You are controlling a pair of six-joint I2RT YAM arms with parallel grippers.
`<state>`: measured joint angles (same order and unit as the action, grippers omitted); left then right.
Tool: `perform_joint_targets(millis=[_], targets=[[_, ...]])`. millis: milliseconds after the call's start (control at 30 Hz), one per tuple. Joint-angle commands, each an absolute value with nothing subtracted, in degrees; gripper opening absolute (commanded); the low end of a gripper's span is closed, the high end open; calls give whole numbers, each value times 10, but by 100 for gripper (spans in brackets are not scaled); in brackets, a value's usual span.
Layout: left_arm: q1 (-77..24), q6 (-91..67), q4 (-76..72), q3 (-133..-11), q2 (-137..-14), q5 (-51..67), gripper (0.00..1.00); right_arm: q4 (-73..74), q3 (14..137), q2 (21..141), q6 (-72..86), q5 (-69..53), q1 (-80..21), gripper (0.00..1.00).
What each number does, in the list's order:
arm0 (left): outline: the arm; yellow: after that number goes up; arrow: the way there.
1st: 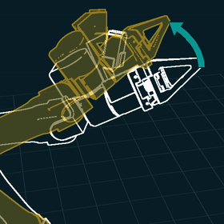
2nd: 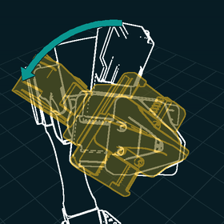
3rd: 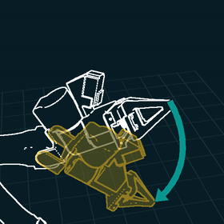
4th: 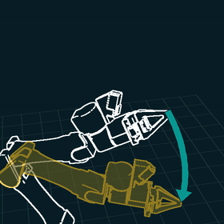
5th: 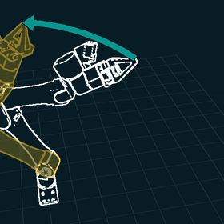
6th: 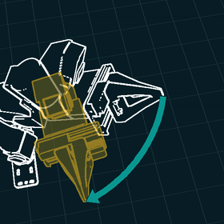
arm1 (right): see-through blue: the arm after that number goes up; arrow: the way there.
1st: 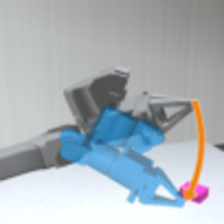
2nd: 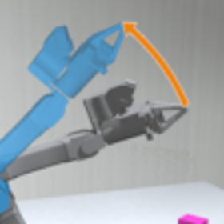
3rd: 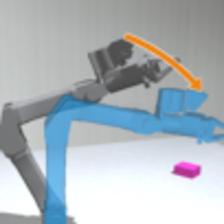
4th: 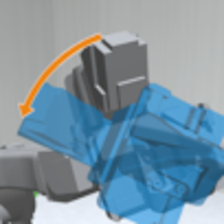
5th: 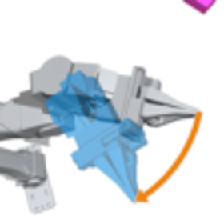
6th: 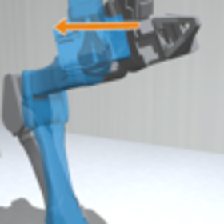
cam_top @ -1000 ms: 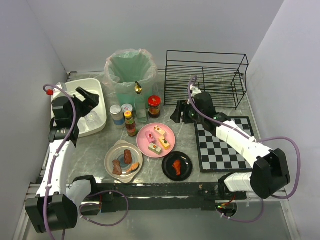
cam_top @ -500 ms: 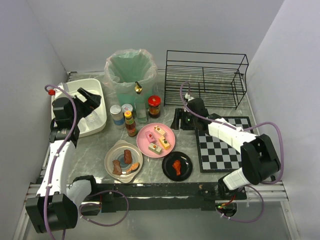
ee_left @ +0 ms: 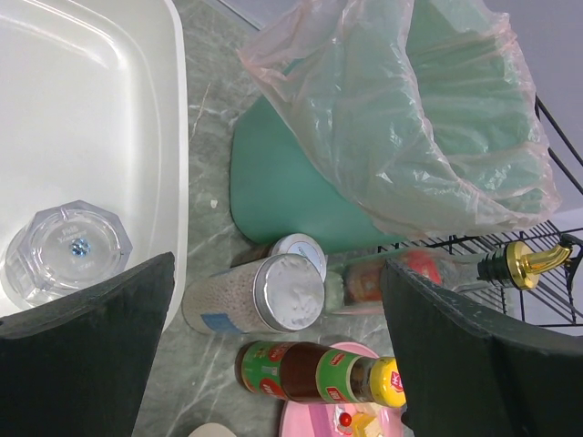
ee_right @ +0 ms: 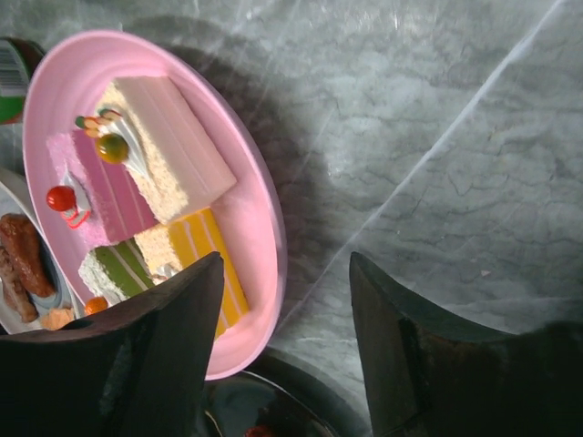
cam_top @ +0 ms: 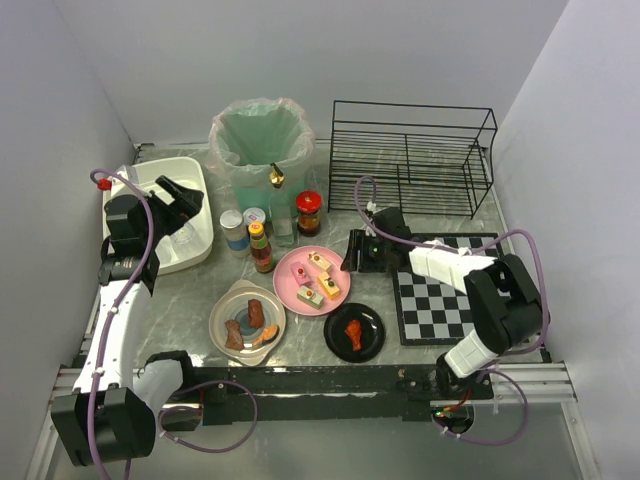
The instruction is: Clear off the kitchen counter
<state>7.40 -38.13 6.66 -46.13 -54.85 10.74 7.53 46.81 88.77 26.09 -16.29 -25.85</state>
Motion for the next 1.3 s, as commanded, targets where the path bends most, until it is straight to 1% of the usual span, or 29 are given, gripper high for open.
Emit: perform_joint_targets(millis=[0, 100, 233, 500, 700, 867, 967, 1267], targets=[[73, -379, 44, -459, -541, 121, 99, 33, 453, 904, 268, -191, -250, 62], [73, -379, 46, -460, -539, 114, 99, 4, 439, 913, 274, -219, -245, 56], [73, -379, 47, -458, -533, 109, 99, -25, 428, 925, 284, -233, -245, 53], [73, -380, 46, -459, -537, 113, 99, -53, 421, 952, 289, -247, -245, 52], [73, -381, 43, -457, -541, 115, 99, -54, 421, 964, 284, -236, -245, 48], [73, -381, 42, -460, -544, 117, 99, -48, 421, 975, 277, -221, -246, 40], [73, -382, 42, -459, -544, 118, 99, -52, 418, 977, 274, -219, -246, 32], [73, -383, 42, -457, -542, 117, 99, -64, 411, 977, 277, -215, -246, 16]])
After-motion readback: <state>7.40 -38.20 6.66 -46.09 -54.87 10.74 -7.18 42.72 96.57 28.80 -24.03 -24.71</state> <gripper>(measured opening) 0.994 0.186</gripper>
